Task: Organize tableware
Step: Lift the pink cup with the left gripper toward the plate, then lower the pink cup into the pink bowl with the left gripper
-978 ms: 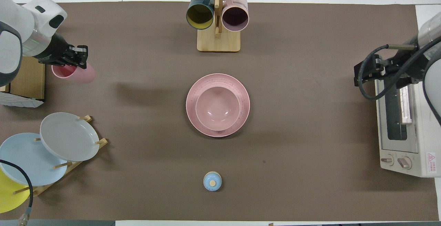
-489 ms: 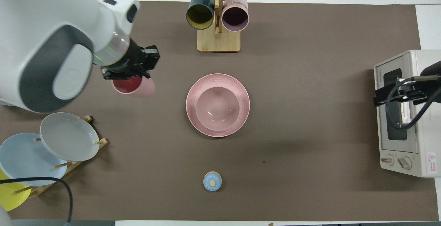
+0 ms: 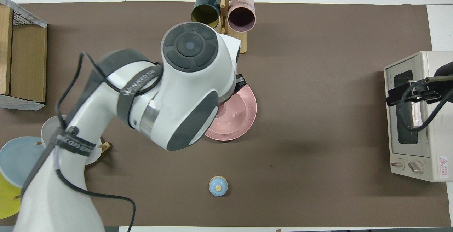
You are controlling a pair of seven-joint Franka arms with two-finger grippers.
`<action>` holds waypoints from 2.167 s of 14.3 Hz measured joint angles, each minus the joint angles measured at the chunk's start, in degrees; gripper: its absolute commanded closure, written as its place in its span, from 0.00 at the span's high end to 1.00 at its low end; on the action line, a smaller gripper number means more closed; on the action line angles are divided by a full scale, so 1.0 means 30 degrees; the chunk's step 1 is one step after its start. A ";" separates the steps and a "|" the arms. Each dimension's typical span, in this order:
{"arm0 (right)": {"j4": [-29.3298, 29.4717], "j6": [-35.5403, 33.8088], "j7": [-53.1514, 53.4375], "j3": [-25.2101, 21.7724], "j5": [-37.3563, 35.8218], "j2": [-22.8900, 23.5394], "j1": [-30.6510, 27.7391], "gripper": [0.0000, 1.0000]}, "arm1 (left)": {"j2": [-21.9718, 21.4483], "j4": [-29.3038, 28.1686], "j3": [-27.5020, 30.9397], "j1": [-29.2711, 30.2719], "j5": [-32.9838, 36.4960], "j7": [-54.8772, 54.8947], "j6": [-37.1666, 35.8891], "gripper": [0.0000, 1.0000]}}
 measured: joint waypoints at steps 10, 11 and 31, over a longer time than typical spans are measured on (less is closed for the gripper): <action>0.0021 0.0185 0.0000 0.0575 0.0000 0.0000 -0.0487 1.00 | 0.1509 -0.0571 0.0158 -0.0157 0.0288 -0.0707 0.1361 0.00; 0.0024 0.0185 0.0000 0.0601 0.0000 -0.0002 -0.0576 1.00 | 0.1715 -0.0585 0.0152 -0.0203 0.0290 -0.0799 0.1606 0.00; 0.0086 -0.0099 -0.0006 0.1573 -0.0004 -0.0314 -0.2161 1.00 | 0.2084 -0.1819 0.0167 -0.0795 0.1405 -0.1657 0.3700 1.00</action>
